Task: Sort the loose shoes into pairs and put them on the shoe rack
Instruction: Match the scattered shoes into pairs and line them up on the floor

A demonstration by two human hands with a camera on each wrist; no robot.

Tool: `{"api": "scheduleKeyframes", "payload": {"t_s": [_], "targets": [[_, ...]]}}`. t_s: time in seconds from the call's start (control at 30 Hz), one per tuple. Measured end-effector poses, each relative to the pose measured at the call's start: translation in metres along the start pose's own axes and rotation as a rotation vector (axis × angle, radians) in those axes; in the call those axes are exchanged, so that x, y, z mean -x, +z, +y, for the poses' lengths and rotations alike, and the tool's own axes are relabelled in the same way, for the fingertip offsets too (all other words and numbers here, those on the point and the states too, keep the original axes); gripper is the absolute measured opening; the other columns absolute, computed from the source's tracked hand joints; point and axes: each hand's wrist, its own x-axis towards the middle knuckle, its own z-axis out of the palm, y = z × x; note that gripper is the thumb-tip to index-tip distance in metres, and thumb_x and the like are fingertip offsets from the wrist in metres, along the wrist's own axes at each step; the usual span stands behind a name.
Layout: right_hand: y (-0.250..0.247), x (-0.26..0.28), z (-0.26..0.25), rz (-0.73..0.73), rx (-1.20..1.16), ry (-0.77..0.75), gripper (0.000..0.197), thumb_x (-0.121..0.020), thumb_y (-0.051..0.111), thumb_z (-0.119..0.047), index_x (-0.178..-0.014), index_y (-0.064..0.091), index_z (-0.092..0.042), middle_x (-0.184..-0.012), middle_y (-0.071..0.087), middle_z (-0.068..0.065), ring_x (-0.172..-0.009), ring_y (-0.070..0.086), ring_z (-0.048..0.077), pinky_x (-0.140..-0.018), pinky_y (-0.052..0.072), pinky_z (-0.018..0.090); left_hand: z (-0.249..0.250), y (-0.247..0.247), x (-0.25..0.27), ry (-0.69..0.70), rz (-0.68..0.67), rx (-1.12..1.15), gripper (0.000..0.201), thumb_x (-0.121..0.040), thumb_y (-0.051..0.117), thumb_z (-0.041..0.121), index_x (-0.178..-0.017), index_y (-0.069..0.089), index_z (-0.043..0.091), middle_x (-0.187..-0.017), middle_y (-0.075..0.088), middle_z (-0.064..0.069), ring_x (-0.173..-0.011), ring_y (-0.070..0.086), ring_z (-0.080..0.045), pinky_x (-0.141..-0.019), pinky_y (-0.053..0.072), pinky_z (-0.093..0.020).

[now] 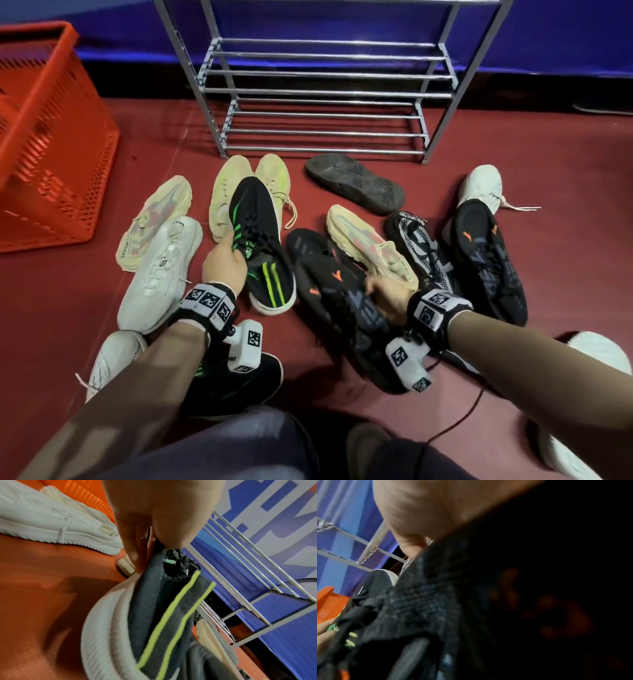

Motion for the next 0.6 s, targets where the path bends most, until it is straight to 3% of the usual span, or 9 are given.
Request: {"api": "scheduleKeyframes", "payload": {"t_s": [0.1, 0.13, 0.23, 0.27, 0.37, 0.4, 0.47, 0.5, 0.6], "targets": [[0.001, 0.009, 0.009, -0.068, 0.073, 0.085, 0.022, -0.083, 0.038, -0.007, -0.061, 0.040, -0.004, -0.035, 0.047, 0.005, -0.024, 0.043, 0.016, -0.028, 0.030, 0.015, -0.003, -0.002, 0.001, -0.042, 0.018, 0.008, 0.051, -0.092, 0.041, 0.005, -0.141, 0.043, 0.019, -0.118, 0.062, -0.020, -0.107, 0.057, -0.041, -0.091, 0.044, -0.044], [-0.001, 0.007, 0.012, -0.060, 0.084, 0.106, 0.025, -0.084, 0.038, -0.008, -0.060, 0.042, -0.004, -0.033, 0.046, 0.005, -0.022, 0.042, 0.015, -0.026, 0.030, 0.014, -0.003, -0.004, 0.002, -0.059, 0.024, 0.002, 0.051, -0.091, 0.041, 0.004, -0.140, 0.042, 0.020, -0.117, 0.062, -0.020, -0.105, 0.057, -0.041, -0.090, 0.045, -0.044], [0.000, -0.001, 0.017, -0.007, 0.069, 0.096, 0.019, -0.058, 0.057, -0.021, -0.065, 0.044, -0.009, -0.044, 0.049, 0.008, -0.031, 0.044, 0.021, -0.035, 0.034, 0.017, 0.001, -0.013, 0.003, -0.126, -0.073, -0.106, 0.047, -0.088, 0.047, 0.004, -0.134, 0.040, 0.012, -0.113, 0.061, -0.023, -0.103, 0.057, -0.042, -0.087, 0.044, -0.046], [0.002, 0.004, 0.011, 0.005, 0.030, 0.062, 0.012, -0.067, 0.050, -0.018, -0.061, 0.045, -0.009, -0.042, 0.049, 0.007, -0.030, 0.044, 0.020, -0.035, 0.033, 0.016, 0.001, -0.016, 0.000, -0.166, -0.153, -0.186, 0.046, -0.087, 0.050, 0.006, -0.132, 0.038, 0.008, -0.115, 0.058, -0.024, -0.106, 0.056, -0.041, -0.089, 0.043, -0.046], [-0.003, 0.003, -0.003, -0.032, -0.107, 0.035, 0.046, -0.079, 0.032, -0.005, -0.038, 0.052, -0.010, -0.035, 0.049, 0.003, -0.025, 0.045, 0.015, -0.030, 0.032, 0.012, -0.003, -0.027, -0.013, -0.300, -0.327, -0.405, 0.047, -0.089, 0.055, 0.010, -0.131, 0.040, -0.001, -0.128, 0.053, -0.024, -0.120, 0.051, -0.039, -0.101, 0.040, -0.043], [-0.002, 0.000, -0.006, -0.054, -0.127, 0.018, 0.044, -0.079, 0.036, -0.011, -0.041, 0.056, -0.009, -0.038, 0.053, 0.005, -0.027, 0.048, 0.016, -0.032, 0.034, 0.012, -0.011, -0.029, -0.017, -0.347, -0.361, -0.458, 0.045, -0.091, 0.054, 0.011, -0.132, 0.042, -0.003, -0.132, 0.052, -0.023, -0.123, 0.050, -0.037, -0.103, 0.041, -0.041], [0.005, 0.001, -0.012, -0.092, -0.171, -0.058, 0.023, -0.054, 0.056, -0.023, -0.068, 0.060, -0.006, -0.053, 0.059, 0.011, -0.039, 0.054, 0.024, -0.042, 0.043, 0.017, -0.037, -0.032, -0.022, -0.413, -0.415, -0.557, 0.043, -0.093, 0.053, 0.011, -0.132, 0.046, -0.006, -0.135, 0.051, -0.022, -0.125, 0.049, -0.037, -0.103, 0.040, -0.039], [0.007, -0.001, -0.014, -0.068, -0.180, -0.084, 0.036, -0.045, 0.055, -0.024, -0.077, 0.058, -0.006, -0.057, 0.061, 0.011, -0.042, 0.056, 0.025, -0.046, 0.046, 0.019, -0.052, -0.035, -0.021, -0.429, -0.429, -0.581, 0.044, -0.092, 0.055, 0.011, -0.131, 0.048, -0.008, -0.135, 0.051, -0.024, -0.125, 0.049, -0.038, -0.101, 0.040, -0.040], [0.006, -0.002, -0.015, -0.085, -0.326, -0.115, 0.030, -0.076, 0.037, -0.020, -0.065, 0.060, -0.007, -0.049, 0.060, 0.005, -0.037, 0.055, 0.017, -0.042, 0.043, 0.014, -0.068, -0.044, -0.015, -0.469, -0.469, -0.594, 0.044, -0.091, 0.058, 0.014, -0.129, 0.051, -0.007, -0.134, 0.052, -0.022, -0.125, 0.049, -0.036, -0.100, 0.042, -0.038]]}}
